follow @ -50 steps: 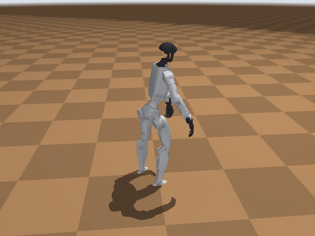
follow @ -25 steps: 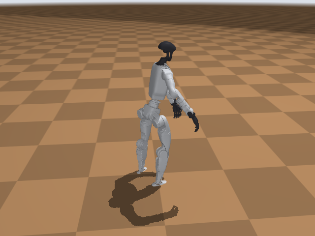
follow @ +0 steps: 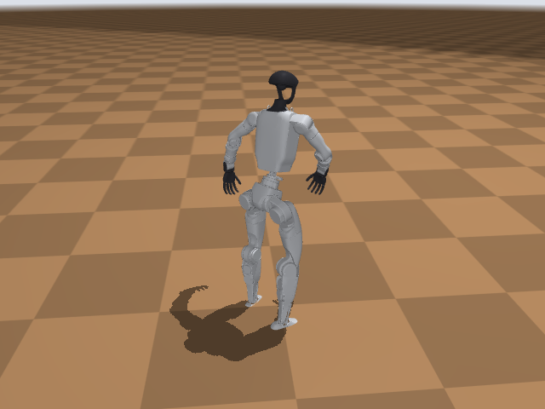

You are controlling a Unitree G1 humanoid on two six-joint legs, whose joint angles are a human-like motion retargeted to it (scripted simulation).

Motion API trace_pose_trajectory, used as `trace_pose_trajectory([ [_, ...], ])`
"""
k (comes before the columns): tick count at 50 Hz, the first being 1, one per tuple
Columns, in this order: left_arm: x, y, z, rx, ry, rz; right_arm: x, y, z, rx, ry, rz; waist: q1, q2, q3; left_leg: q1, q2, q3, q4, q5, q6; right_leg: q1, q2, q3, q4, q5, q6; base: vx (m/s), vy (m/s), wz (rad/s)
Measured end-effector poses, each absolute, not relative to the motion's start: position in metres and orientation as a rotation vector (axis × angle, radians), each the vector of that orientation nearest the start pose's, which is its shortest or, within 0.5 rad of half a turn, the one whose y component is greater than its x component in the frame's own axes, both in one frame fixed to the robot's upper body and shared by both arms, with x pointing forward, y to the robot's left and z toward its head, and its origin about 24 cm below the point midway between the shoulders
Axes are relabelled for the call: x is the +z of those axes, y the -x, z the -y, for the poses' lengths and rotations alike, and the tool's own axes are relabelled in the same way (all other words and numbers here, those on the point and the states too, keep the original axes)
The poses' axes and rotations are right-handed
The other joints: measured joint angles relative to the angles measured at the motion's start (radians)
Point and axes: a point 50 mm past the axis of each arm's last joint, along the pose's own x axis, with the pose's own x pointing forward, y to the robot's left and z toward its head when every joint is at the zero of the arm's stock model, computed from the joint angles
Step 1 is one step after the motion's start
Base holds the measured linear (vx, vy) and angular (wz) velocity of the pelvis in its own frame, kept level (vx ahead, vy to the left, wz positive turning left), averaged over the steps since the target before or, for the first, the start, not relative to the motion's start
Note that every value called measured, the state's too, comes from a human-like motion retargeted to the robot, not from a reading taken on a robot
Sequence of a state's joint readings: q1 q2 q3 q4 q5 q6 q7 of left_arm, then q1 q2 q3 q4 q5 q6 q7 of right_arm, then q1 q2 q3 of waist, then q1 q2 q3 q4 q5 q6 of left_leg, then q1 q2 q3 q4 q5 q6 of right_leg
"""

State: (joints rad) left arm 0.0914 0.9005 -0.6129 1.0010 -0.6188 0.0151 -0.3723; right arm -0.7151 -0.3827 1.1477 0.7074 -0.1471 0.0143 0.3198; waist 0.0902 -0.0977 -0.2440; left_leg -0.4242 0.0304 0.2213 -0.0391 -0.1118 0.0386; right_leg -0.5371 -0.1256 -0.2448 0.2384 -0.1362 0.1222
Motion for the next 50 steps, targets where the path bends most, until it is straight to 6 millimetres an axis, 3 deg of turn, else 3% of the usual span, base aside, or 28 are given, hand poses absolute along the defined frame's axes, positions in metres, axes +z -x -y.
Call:
trace_pose_trajectory([
  [4,-0.064,-0.042,-0.411,0.057,-0.319,-1.371,-0.011,-0.304,0.068,1.127,1.197,-0.356,0.032,-0.011,-0.001,-0.025,0.004,-0.016,0.000,0.005,-0.005,0.009,0.008,-0.024,-0.046,0.034,-0.003,0.01,0.05,0.25],
  [8,-0.059,-0.021,-0.419,0.096,-0.278,-1.429,-0.009,-0.307,0.061,1.138,1.148,-0.399,0.044,-0.006,0.005,-0.049,0.007,-0.036,-0.001,0.014,-0.007,0.013,0.014,-0.043,-0.082,0.062,-0.009,-0.01,0.03,0.23],
  [12,-0.063,-0.020,-0.415,0.081,-0.228,-1.435,-0.011,-0.309,0.060,1.109,1.071,-0.434,0.045,0.009,0.018,-0.073,0.009,-0.055,-0.001,0.026,-0.003,0.005,0.017,-0.058,-0.097,0.079,-0.015,-0.03,0.01,0.20],
  [15,-0.070,-0.032,-0.405,0.046,-0.190,-1.404,-0.018,-0.308,0.065,1.058,1.006,-0.469,0.040,0.024,0.029,-0.089,0.009,-0.067,-0.001,0.033,0.000,-0.010,0.016,-0.065,-0.089,0.081,-0.018,-0.05,-0.01,0.17],
  [20,-0.090,-0.075,-0.368,-0.045,-0.115,-1.282,-0.040,-0.301,0.086,0.937,0.909,-0.552,0.031,0.054,0.047,-0.111,0.010,-0.083,-0.001,0.042,0.008,-0.045,0.011,-0.065,-0.048,0.065,-0.025,-0.06,-0.04,0.11],
  [25,-0.109,-0.121,-0.313,-0.141,-0.002,-1.146,-0.064,-0.287,0.115,0.805,0.844,-0.644,0.024,0.088,0.063,-0.128,0.011,-0.095,-0.001,0.052,0.012,-0.087,0.005,-0.053,0.006,0.038,-0.032,-0.06,-0.07,0.03],
  [30,-0.120,-0.151,-0.255,-0.255,0.115,-1.077,-0.080,-0.273,0.137,0.718,0.824,-0.713,0.014,0.125,0.076,-0.142,0.014,-0.102,0.000,0.063,0.009,-0.122,0.003,-0.040,0.043,0.012,-0.036,-0.06,-0.09,-0.03],
  [32,-0.128,-0.151,-0.226,-0.322,0.167,-1.087,-0.091,-0.260,0.136,0.712,0.819,-0.746,0.006,0.134,0.032,-0.202,0.005,-0.100,-0.015,0.110,0.014,-0.218,-0.022,-0.038,0.108,0.006,-0.042,-0.09,-0.08,0.05],
  [40,-0.126,-0.167,-0.181,-0.516,0.190,-1.089,-0.085,-0.269,0.138,0.714,0.850,-0.733,-0.020,0.195,0.088,-0.205,0.019,-0.104,0.084,0.043,0.002,-0.179,-0.003,-0.024,0.093,-0.028,-0.036,0.00,-0.07,-0.10],
  [50,-0.124,-0.165,-0.164,-0.616,0.201,-1.113,-0.084,-0.268,0.127,0.753,0.829,-0.727,-0.031,0.229,0.097,-0.268,0.043,-0.102,0.266,-0.050,0.004,-0.172,0.010,-0.011,0.107,-0.044,-0.037,0.00,0.00,0.00],
])
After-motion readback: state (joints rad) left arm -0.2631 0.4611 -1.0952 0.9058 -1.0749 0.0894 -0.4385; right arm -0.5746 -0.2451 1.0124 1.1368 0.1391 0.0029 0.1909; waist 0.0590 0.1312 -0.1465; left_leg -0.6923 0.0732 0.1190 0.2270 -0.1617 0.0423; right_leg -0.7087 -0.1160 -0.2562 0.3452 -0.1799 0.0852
